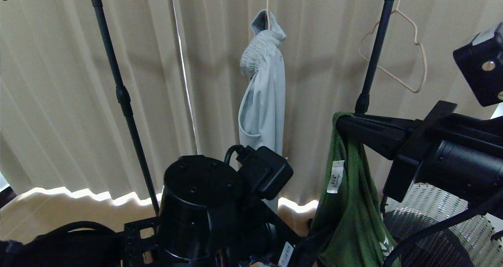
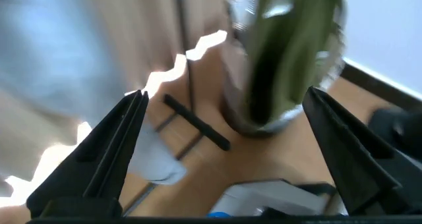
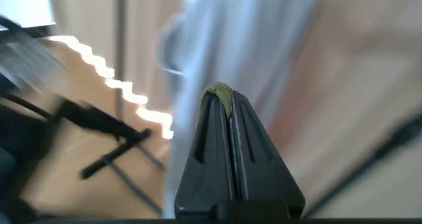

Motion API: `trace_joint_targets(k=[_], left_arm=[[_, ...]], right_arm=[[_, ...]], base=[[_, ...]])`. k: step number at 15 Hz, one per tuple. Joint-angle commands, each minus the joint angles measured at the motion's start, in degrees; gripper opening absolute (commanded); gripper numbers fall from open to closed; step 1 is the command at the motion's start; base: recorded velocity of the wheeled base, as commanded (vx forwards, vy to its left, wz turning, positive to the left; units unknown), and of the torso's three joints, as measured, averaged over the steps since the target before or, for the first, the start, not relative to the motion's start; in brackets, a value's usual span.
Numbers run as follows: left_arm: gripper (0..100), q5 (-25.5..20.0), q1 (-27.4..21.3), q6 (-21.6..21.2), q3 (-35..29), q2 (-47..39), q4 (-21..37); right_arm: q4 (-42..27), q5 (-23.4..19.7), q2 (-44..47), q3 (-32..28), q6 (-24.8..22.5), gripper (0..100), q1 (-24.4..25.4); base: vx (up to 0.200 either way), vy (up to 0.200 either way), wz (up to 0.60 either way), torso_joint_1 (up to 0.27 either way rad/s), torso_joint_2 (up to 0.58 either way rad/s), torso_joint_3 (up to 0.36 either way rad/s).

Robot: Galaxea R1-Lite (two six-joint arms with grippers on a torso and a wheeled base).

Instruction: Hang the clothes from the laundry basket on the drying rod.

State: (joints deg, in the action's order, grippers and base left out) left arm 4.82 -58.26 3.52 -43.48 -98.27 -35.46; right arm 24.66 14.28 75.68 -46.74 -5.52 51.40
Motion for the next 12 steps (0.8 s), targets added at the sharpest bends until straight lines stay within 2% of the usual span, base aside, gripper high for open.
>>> trace_joint_targets(k=[1,4,8,12], left_arm=[[100,-0.07,0.34,-0.1,-1.25,-3.42,-0.13],[100,-0.24,2.62,0.26,-2.48,-6.67,-4.44],[100,-0.07,4.82,0.34,-1.78,-10.98,-6.46],[100,-0.07,5.0,-0.01,4.72,-10.8,-10.24]], right_arm=[[0.04,-1.36,0.61,-0.72,1.04,0,1.34],[0.04,-2.15,0.08,-0.28,1.66,0,1.34],[0.12,-2.15,-0.44,-0.46,1.92,0,1.34],[0.04,-2.15,-2.03,-0.19,1.92,0,1.25]], base=[[0.0,0.0,0.0,0.0,0.0,0.0],[0.0,0.0,0.0,0.0,0.0,0.0],[0.0,0.0,0.0,0.0,0.0,0.0],[0.0,0.0,0.0,0.0,0.0,0.0]])
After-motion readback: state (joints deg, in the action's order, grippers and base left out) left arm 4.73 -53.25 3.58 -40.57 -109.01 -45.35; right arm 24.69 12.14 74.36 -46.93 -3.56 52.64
